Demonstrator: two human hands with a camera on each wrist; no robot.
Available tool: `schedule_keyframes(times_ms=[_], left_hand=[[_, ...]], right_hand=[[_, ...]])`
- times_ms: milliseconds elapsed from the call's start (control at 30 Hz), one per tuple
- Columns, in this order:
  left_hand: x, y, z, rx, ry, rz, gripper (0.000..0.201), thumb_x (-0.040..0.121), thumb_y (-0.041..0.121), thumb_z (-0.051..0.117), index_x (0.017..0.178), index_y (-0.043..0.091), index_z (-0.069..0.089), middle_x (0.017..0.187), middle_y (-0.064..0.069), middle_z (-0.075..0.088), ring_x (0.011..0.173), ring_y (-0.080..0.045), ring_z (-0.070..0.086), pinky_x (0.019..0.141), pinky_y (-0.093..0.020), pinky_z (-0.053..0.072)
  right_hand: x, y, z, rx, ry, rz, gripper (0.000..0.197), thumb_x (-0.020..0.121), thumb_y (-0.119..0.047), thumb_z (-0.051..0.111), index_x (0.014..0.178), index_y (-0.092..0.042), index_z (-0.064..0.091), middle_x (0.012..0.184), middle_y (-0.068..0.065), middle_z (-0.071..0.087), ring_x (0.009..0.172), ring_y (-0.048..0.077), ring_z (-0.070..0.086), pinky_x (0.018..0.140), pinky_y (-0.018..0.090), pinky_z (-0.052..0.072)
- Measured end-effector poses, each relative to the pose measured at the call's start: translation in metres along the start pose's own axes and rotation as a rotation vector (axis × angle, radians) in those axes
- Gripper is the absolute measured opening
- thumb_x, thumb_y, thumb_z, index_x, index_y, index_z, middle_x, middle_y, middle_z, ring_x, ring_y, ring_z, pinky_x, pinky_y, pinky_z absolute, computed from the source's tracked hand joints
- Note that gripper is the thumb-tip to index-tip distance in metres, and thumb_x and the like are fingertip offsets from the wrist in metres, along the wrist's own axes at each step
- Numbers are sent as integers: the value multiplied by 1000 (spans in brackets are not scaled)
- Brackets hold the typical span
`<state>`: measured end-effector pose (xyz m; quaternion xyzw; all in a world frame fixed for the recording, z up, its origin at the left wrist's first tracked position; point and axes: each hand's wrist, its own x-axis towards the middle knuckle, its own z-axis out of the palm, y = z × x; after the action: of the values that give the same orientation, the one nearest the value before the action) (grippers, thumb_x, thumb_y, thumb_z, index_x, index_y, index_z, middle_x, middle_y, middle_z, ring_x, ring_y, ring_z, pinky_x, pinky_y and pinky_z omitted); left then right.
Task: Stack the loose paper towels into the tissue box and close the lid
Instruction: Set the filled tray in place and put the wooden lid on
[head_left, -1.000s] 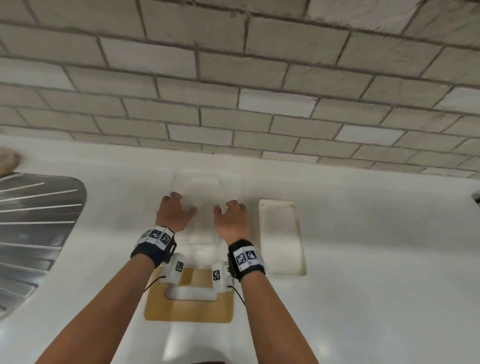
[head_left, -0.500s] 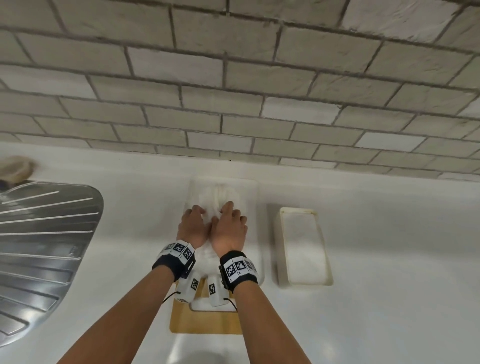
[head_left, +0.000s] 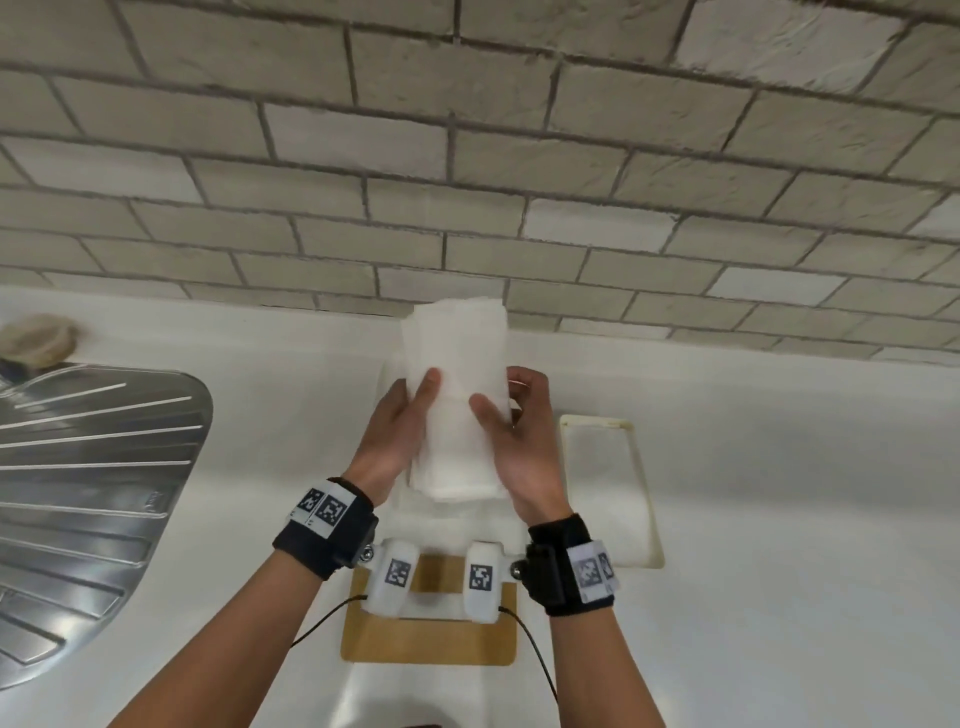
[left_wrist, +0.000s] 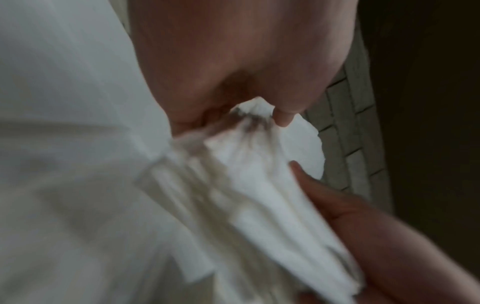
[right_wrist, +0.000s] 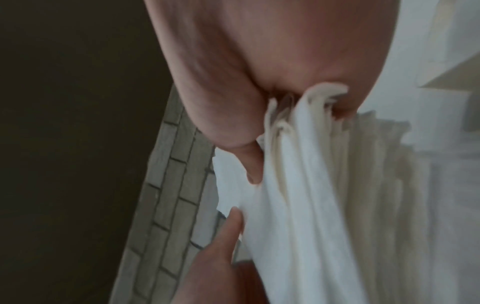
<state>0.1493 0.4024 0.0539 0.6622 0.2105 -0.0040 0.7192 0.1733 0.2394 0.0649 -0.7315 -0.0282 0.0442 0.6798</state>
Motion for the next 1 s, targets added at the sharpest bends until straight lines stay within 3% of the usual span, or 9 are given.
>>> schedule_keyframes(times_ms=[100,233,367,467,567,733,800,900,1000], left_hand=[[-19,11,39,-109,-131,105,41,110,50,51,143,27,59,130,5,76,121,-17,73,106,-48,57],[-29,2,92,-89,-187,136,34,112,46,48,141,30,58,133,10,73,126,-12,68,112,-47,52],[-35,-12,144,-129,-226,47,30,111,46,51,134,27,60,127,8,75,121,-14,71,109,-47,54],[-31,-26,174,164,-215,47,36,106,50,56,126,20,59,119,4,73,112,-16,69,104,-43,54],[-22,-50,186,514,-189,-17,36,102,31,64,127,8,52,110,-7,72,101,-25,70,89,-37,58],[-21,-74,194,644,-103,149,52,100,12,66,143,11,37,81,2,65,71,-11,63,62,-16,46],[-23,-75,197,721,-108,216,53,98,11,67,143,11,39,79,4,59,74,-16,63,71,-25,52],[-30,-69,193,897,-68,339,50,95,11,71,141,9,51,106,-6,61,100,-31,65,94,-39,54],[-28,-57,188,957,5,607,38,93,5,72,130,9,64,132,-12,62,115,-36,62,99,-42,50]], right_hand=[[-16,-4,-24,-15,-20,32,39,107,-41,64,141,-27,51,132,-12,71,118,6,70,100,36,60],[-34,9,-76,-196,85,54,44,109,-62,46,145,-36,52,133,-14,68,123,9,65,106,40,54],[-47,13,-136,-159,171,109,25,113,-32,52,136,-26,60,123,-12,74,110,2,71,92,25,56],[-36,33,-168,-383,203,109,23,114,-26,47,130,-18,61,118,-5,74,108,17,70,89,36,52],[-28,58,-185,-655,78,216,35,112,-16,49,145,-5,53,127,16,70,120,39,65,93,40,50],[-31,70,-189,-725,64,200,47,106,-6,53,152,-4,44,128,20,68,119,40,66,93,42,53],[-31,70,-185,-737,53,198,49,106,-7,54,154,-5,42,130,20,65,122,41,64,97,47,54],[-37,67,-187,-803,35,197,56,107,-16,57,159,-5,37,139,20,60,128,41,59,101,50,54],[-40,56,-200,-948,161,-60,48,105,-18,64,151,-11,52,139,15,59,123,35,59,95,45,57]])
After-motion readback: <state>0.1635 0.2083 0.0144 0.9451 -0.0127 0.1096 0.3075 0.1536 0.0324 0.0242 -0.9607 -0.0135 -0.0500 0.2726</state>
